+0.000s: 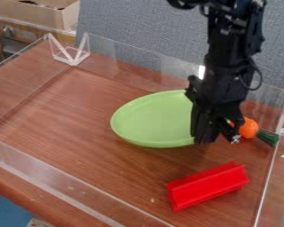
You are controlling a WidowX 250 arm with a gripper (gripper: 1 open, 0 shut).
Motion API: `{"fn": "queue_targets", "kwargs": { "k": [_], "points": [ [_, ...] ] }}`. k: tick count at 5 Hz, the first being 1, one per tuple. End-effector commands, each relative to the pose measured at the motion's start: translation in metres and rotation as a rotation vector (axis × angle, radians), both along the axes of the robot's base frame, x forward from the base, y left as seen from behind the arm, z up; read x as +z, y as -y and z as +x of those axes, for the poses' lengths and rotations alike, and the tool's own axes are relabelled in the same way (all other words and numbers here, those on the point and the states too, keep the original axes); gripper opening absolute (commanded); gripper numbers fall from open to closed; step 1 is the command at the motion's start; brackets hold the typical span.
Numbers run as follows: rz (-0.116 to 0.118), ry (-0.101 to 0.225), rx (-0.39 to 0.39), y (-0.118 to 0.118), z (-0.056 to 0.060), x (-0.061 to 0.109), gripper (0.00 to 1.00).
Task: Put the red object on the right side
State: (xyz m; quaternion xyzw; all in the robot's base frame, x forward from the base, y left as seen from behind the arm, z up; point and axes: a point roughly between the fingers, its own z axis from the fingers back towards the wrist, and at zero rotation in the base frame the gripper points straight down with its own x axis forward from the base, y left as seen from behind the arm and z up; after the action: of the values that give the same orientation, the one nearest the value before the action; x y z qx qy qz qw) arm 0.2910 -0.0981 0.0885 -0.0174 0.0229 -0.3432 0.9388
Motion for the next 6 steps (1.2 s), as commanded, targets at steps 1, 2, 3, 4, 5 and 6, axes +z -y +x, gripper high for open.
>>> {"fn": "queue_targets", "kwargs": {
  "k": [1,2,3,4,5,6],
  "points": [
    [-0.022,0.081,-0.017,0.005,0.009,0.026,0.0],
    [-0.022,0.088,-0.045,0.011,0.009,0.03,0.0],
    [-0.023,0.093,-0.077,0.013,0.006,0.026,0.0],
    [-0.021,0.1,-0.109,0.014,0.004,0.025,0.0],
    [-0.021,0.136,-0.068,0.005,-0.002,0.037,1.0],
    [-0.033,0.139,-0.08,-0.01,-0.001,0.03,1.0]
  ]
}}
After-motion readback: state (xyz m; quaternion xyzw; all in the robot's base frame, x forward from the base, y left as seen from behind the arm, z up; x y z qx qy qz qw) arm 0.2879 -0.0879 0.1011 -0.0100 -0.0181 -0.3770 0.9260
